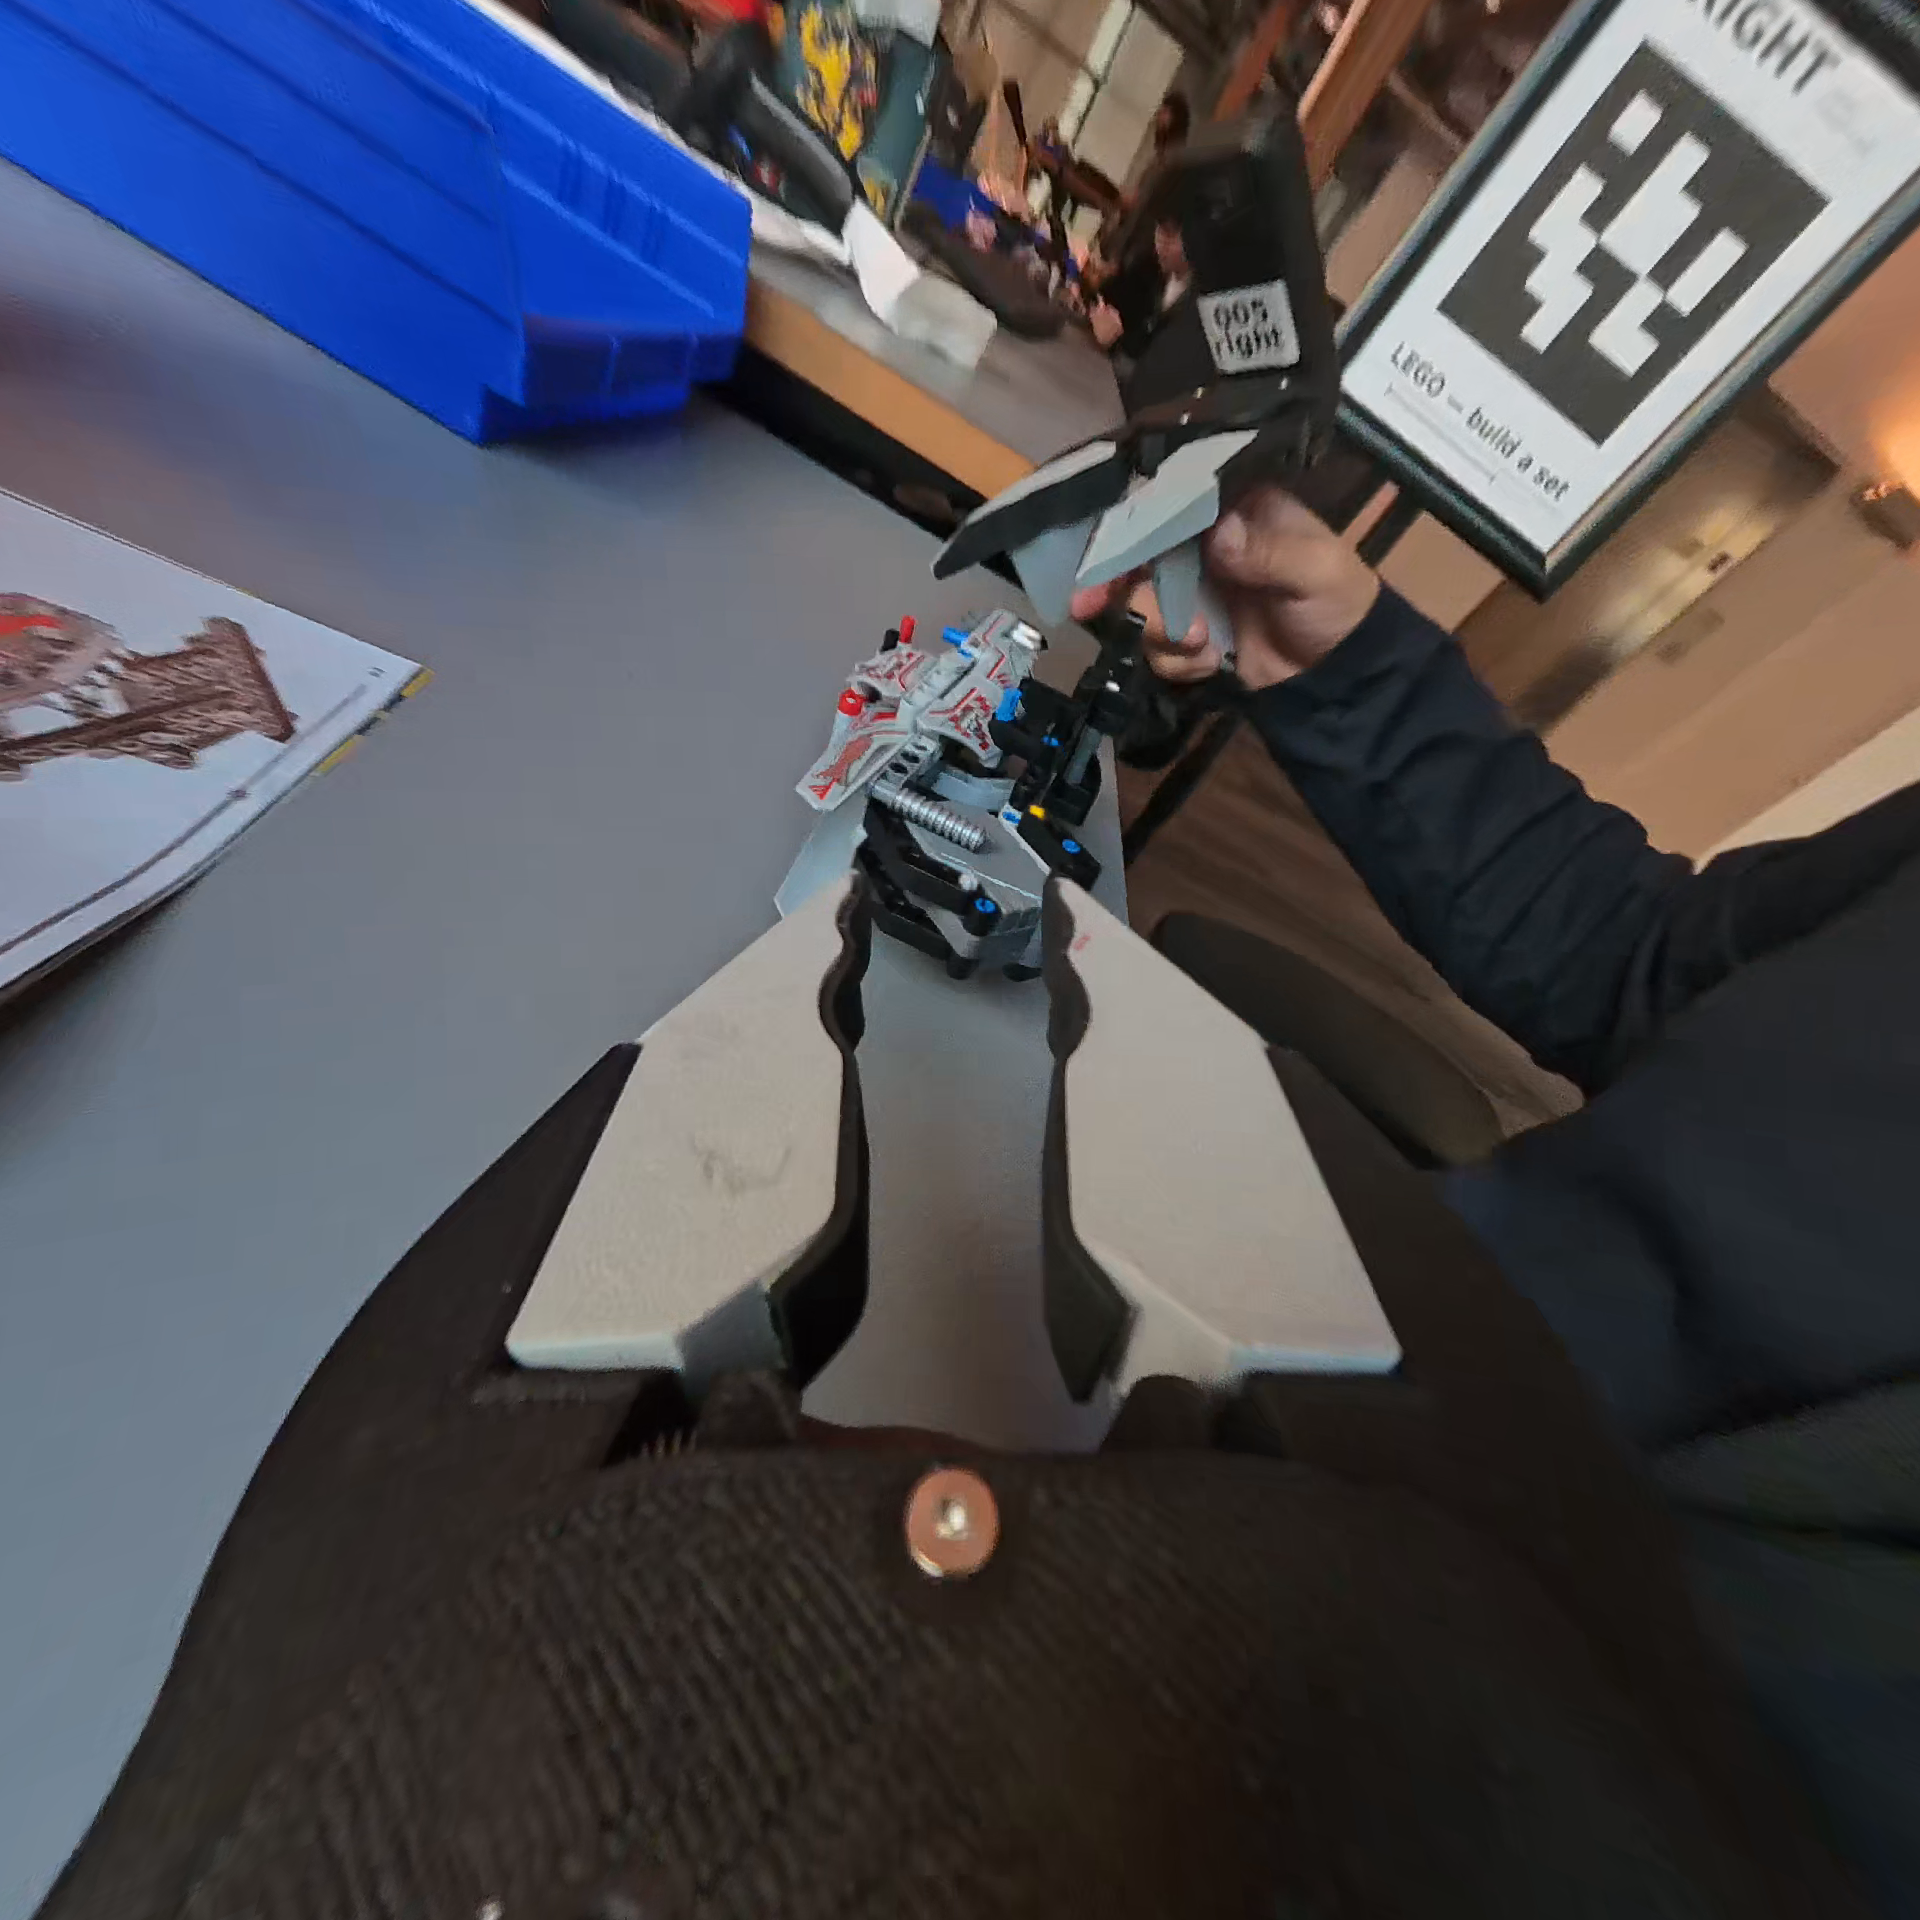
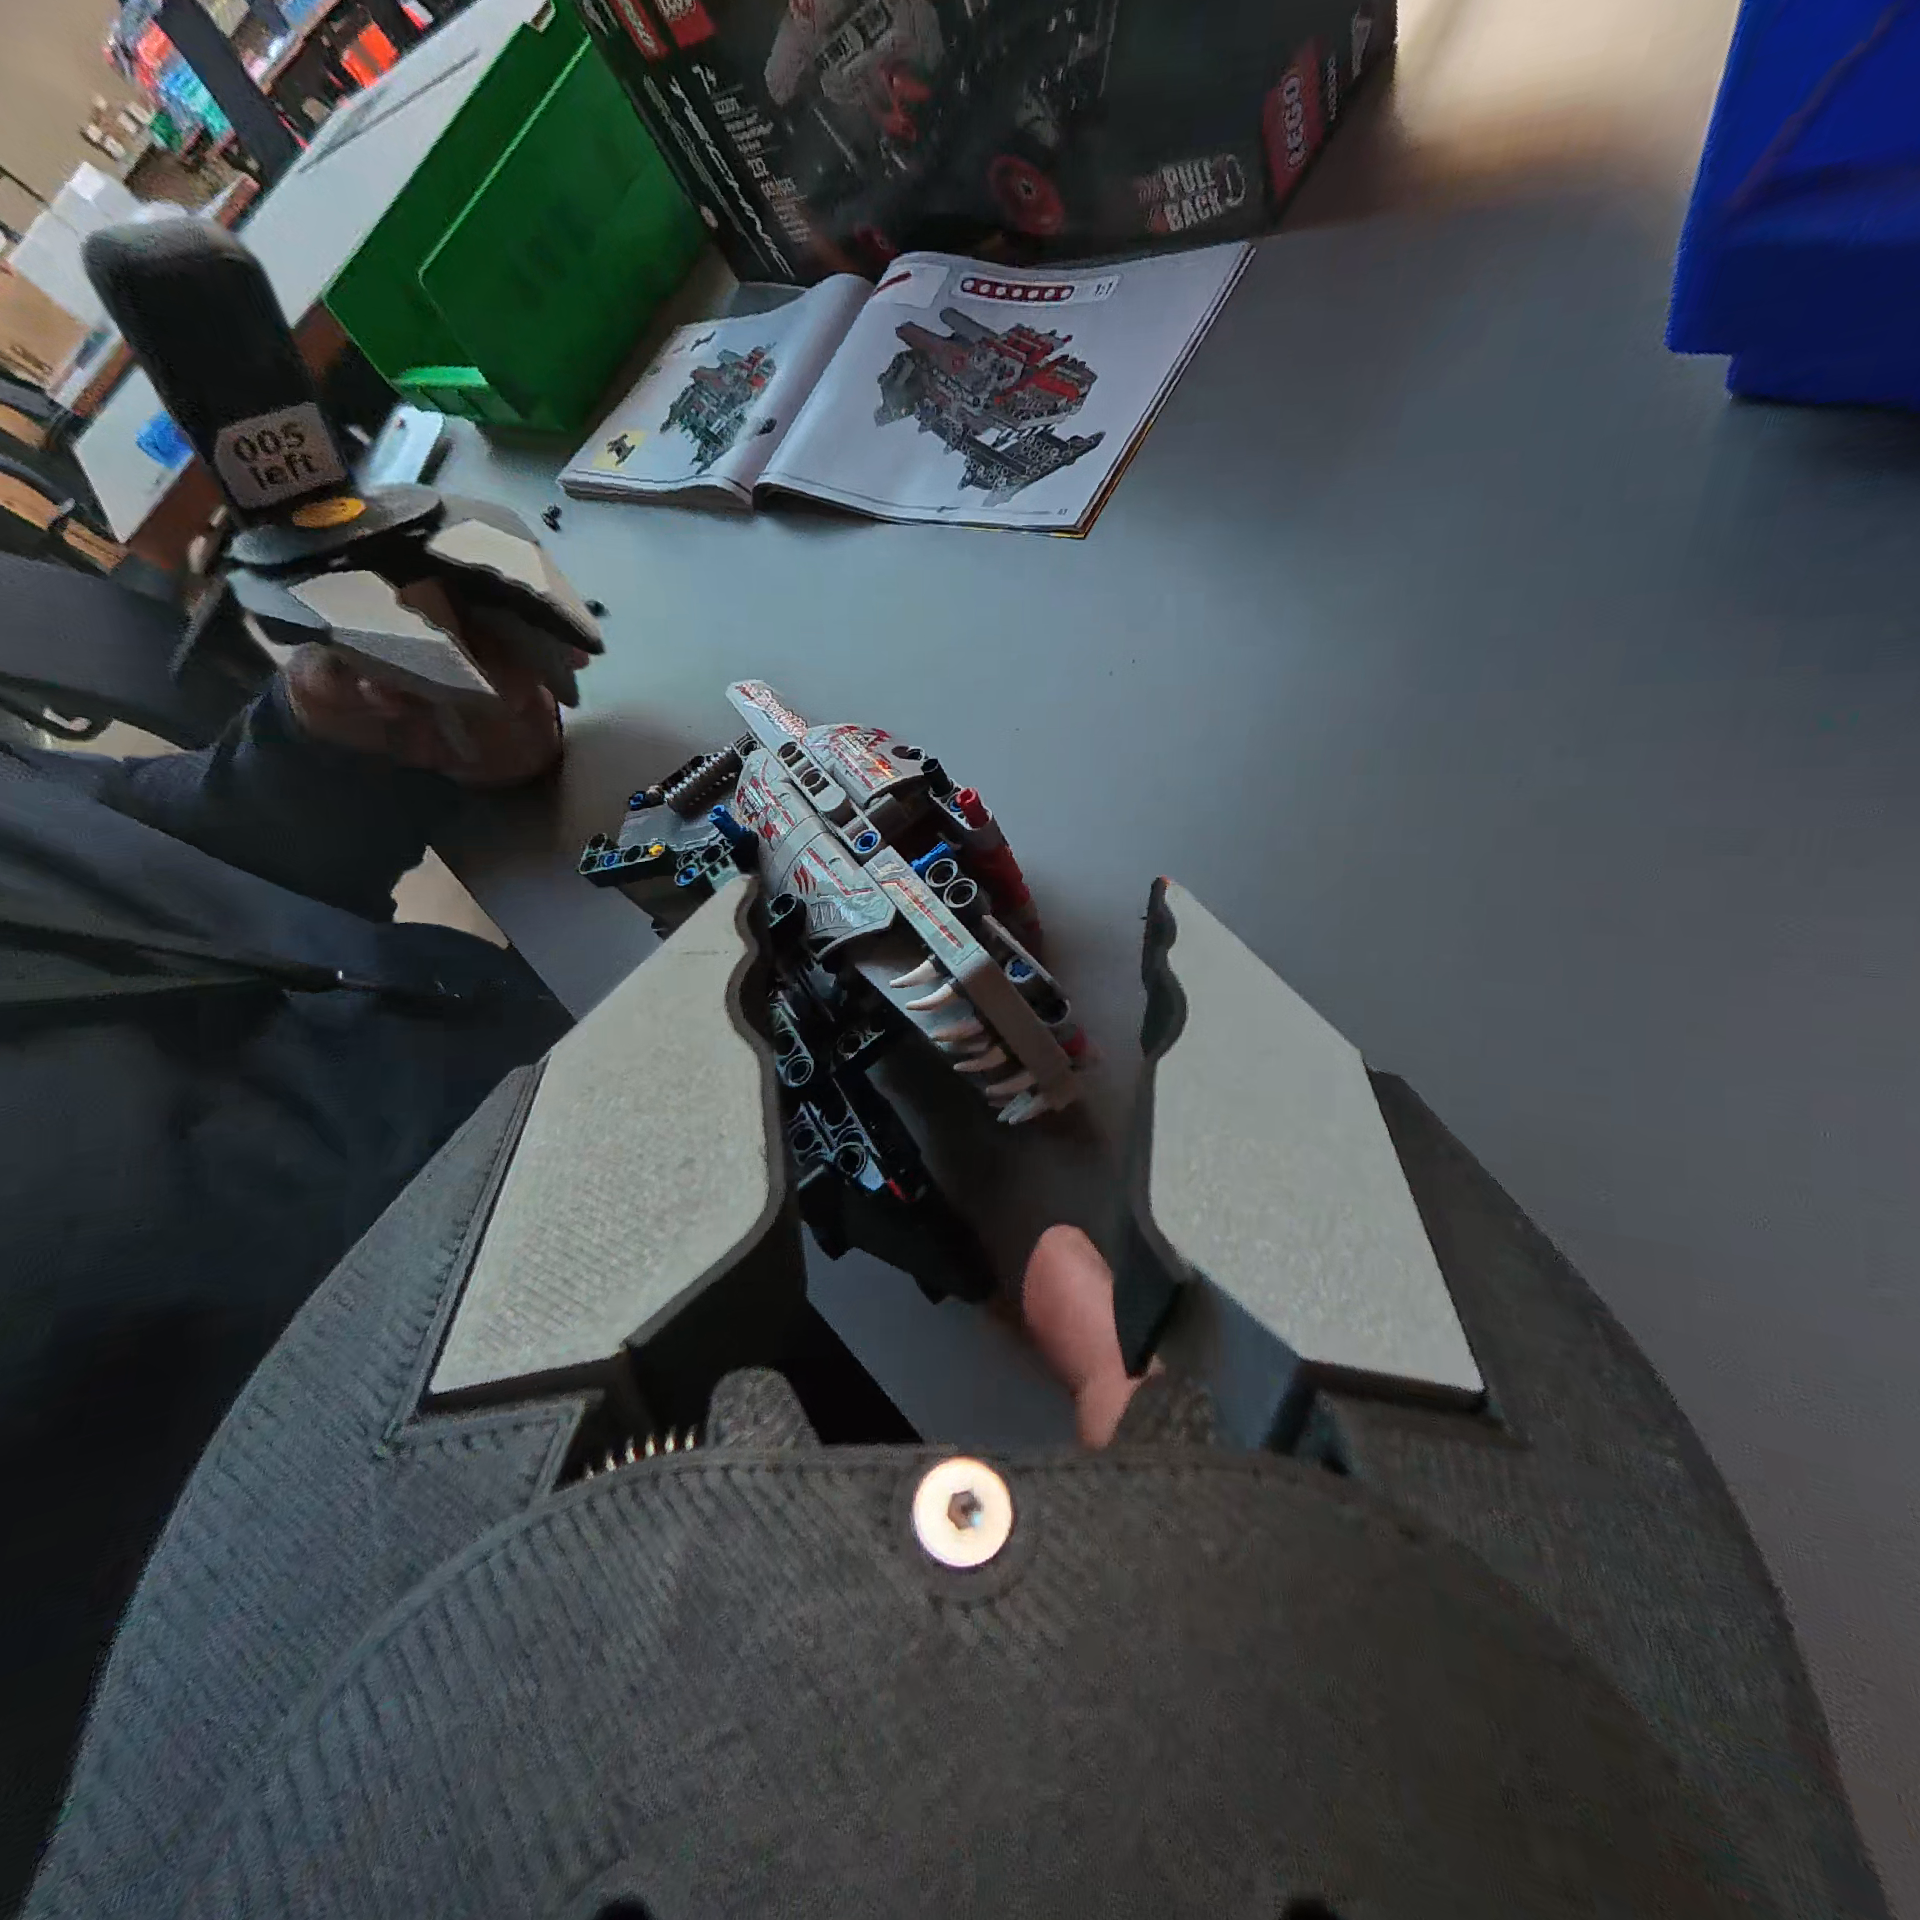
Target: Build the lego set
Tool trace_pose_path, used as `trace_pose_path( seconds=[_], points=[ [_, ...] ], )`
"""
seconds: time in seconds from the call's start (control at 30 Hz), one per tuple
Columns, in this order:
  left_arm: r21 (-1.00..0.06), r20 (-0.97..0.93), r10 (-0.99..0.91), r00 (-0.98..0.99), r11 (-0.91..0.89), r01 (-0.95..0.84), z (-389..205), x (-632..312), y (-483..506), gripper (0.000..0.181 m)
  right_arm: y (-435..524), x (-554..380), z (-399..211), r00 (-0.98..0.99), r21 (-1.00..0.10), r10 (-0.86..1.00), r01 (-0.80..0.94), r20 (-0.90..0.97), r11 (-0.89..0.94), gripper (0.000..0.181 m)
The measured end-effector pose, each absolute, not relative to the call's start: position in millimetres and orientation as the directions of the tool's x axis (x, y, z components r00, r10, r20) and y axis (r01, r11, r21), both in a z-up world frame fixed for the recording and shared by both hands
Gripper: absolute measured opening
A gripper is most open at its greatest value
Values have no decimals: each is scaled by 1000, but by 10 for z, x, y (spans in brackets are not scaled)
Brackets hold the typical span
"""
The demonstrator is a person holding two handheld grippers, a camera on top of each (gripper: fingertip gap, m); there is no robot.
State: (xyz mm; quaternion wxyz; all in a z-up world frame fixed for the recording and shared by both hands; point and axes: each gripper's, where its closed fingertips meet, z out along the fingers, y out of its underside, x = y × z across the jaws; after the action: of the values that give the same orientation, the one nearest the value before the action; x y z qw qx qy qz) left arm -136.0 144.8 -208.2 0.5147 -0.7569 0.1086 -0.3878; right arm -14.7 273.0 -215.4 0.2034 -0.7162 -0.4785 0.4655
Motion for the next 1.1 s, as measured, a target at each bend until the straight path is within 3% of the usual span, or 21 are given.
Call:
trace_pose_path(
  seconds=[0.03,0.23,0.47,0.8,0.93,1.1],
  points=[
    [-868,472,-559,682,-429,249,-2058,-1413,1426,29,2733,-156,-2170,103,-739,882,507,-459,-444,70],
    [-837,528,-589,612,-481,260,-2071,-1395,1366,25,2700,-165,-2196,68,-721,894,566,-443,-400,66],
    [-823,555,-599,577,-496,277,-2059,-1389,1360,18,2800,-177,-2193,29,-779,894,479,-448,-406,63],
    [-786,553,-564,613,-598,158,-2288,-1262,1408,19,2665,-90,-2213,-2,-731,875,551,-484,-403,54],
    [-775,496,-565,659,-630,43,-2425,-1172,1470,33,2619,-101,-2208,4,-701,848,561,-530,-440,50],
    [-719,556,-538,633,-693,43,-2431,-1139,1619,40,2680,-73,-2215,52,-663,842,591,-537,-460,47]
  ],
)
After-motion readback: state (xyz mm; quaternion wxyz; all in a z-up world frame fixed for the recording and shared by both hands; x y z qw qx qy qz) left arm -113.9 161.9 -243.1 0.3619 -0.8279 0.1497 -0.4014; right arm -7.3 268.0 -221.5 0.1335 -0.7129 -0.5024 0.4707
